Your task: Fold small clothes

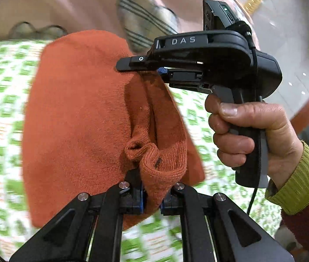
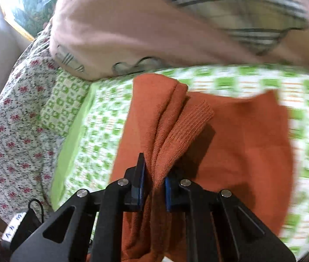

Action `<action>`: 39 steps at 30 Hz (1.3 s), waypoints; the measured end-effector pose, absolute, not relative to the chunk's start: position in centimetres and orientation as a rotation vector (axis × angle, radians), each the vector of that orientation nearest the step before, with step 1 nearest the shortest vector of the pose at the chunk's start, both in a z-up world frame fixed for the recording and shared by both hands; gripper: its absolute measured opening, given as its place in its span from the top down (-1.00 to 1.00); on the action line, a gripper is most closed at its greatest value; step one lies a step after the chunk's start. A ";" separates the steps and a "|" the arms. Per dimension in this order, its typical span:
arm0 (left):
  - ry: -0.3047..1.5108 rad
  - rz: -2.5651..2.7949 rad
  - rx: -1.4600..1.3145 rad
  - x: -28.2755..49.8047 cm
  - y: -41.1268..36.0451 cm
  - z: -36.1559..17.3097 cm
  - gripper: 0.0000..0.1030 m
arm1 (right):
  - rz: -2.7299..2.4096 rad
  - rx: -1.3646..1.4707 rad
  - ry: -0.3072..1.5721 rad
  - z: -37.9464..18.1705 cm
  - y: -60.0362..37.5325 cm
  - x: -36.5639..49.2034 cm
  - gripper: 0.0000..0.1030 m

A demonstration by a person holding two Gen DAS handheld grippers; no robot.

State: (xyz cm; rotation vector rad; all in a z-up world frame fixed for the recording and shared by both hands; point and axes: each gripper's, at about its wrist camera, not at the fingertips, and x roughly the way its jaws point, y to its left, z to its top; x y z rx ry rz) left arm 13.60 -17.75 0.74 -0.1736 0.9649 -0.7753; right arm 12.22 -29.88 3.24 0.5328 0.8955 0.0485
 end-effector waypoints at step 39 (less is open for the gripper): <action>1.075 -0.782 -0.195 13.8 -14.1 -1.2 -0.38 | -0.109 0.567 0.795 2.2 -36.1 4.8 -0.32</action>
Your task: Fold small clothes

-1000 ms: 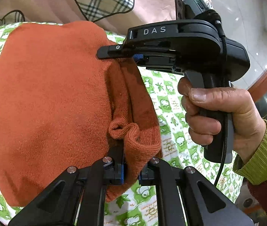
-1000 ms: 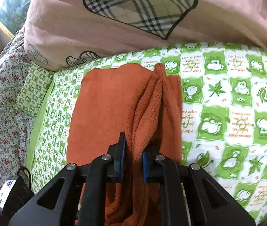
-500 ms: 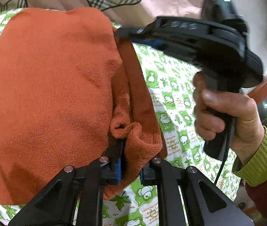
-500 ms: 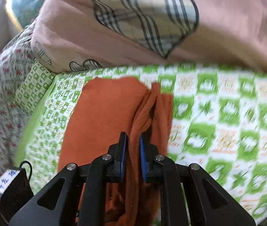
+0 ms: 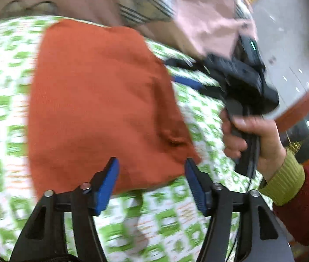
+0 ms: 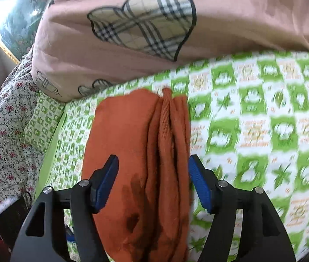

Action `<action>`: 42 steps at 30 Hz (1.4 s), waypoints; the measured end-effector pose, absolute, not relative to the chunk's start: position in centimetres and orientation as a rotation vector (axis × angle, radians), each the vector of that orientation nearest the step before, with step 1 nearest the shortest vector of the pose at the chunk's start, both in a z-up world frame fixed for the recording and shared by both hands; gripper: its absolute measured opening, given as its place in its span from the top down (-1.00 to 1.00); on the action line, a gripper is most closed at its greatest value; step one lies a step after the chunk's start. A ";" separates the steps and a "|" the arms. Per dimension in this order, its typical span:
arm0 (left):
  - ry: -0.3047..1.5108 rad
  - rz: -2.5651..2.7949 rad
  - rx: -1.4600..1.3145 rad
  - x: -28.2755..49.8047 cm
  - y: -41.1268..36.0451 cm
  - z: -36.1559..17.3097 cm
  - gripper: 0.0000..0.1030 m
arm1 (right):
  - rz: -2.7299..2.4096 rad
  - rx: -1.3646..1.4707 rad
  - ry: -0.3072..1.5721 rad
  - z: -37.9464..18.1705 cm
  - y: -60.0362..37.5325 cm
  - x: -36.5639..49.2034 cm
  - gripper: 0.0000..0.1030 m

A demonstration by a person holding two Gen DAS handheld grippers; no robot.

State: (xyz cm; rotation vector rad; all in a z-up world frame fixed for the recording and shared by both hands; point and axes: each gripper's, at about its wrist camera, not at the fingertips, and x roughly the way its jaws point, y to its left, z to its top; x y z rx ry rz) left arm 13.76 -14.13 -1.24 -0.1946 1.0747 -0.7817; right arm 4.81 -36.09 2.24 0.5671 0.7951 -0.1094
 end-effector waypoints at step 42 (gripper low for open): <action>1.132 -0.439 -0.499 15.9 11.4 -5.8 0.10 | 0.208 0.697 1.040 -6.7 -17.1 11.1 0.49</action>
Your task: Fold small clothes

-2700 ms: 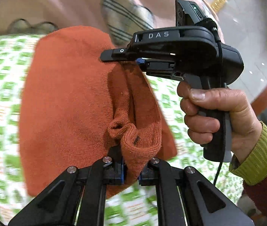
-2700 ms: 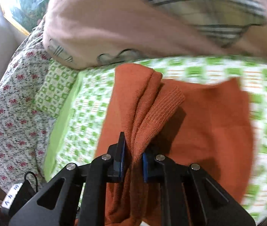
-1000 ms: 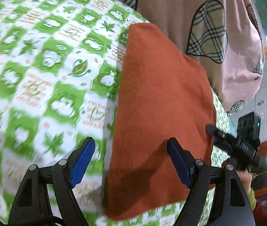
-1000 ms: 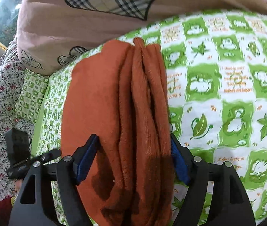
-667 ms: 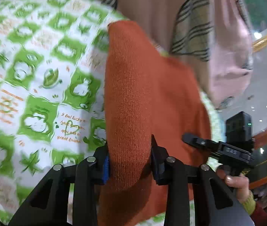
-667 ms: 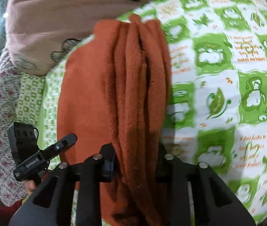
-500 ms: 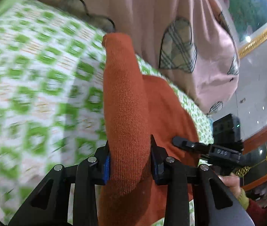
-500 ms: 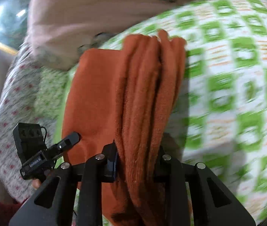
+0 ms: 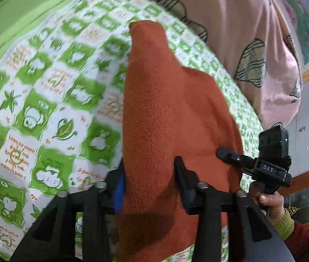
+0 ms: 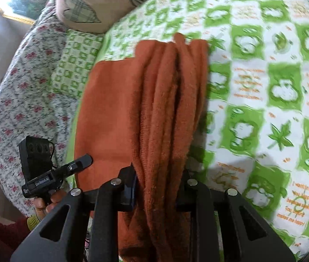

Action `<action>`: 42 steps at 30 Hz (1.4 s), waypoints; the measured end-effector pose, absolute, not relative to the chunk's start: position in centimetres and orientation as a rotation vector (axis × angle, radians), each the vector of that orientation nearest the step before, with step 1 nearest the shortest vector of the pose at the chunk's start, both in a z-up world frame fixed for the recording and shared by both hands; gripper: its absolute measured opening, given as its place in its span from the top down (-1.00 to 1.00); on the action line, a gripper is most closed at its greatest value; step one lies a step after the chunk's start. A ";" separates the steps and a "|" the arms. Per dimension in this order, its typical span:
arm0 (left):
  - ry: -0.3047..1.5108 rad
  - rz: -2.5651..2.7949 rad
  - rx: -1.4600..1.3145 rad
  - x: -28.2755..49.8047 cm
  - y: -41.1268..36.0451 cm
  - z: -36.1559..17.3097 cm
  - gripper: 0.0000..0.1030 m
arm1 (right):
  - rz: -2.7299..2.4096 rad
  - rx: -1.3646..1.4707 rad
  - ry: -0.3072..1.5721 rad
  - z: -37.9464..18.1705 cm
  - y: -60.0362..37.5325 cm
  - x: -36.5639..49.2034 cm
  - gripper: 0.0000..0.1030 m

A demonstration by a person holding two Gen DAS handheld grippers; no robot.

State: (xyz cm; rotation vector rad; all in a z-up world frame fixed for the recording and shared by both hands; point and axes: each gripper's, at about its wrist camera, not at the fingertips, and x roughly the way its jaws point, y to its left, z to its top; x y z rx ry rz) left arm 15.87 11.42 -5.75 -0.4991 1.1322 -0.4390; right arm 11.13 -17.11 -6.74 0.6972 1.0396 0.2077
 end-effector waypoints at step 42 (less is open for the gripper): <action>1.152 -0.341 -0.444 19.1 12.7 -4.0 -0.17 | 0.048 0.677 0.993 -4.0 -18.7 13.2 0.80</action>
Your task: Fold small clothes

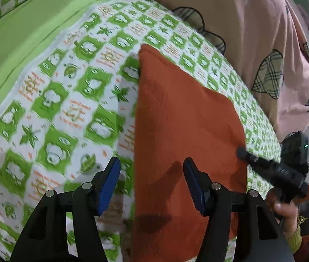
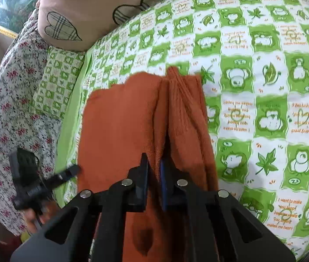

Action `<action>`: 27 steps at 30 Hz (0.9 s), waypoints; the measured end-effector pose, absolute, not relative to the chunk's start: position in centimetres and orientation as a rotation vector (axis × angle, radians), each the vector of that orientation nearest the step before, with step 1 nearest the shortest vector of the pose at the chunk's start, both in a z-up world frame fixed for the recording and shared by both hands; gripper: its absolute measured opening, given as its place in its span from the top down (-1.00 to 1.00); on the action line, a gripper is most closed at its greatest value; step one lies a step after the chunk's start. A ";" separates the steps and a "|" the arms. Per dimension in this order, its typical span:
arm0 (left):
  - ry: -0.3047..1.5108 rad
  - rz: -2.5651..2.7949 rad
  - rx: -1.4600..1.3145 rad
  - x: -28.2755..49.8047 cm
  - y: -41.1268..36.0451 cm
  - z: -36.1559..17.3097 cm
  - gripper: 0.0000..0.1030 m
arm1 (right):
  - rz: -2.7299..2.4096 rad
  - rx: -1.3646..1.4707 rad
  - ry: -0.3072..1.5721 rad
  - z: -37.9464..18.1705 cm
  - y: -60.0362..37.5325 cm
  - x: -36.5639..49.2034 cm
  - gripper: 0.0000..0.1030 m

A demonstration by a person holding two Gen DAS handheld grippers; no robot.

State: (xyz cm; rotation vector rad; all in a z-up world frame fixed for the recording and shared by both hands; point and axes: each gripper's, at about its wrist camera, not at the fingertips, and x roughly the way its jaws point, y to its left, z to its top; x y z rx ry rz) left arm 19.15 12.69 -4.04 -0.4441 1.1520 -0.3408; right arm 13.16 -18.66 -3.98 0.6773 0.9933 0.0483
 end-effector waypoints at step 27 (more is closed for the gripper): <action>1.091 -0.321 -0.448 32.6 9.8 -4.7 0.82 | -0.018 0.560 0.981 -4.5 -20.3 11.7 0.81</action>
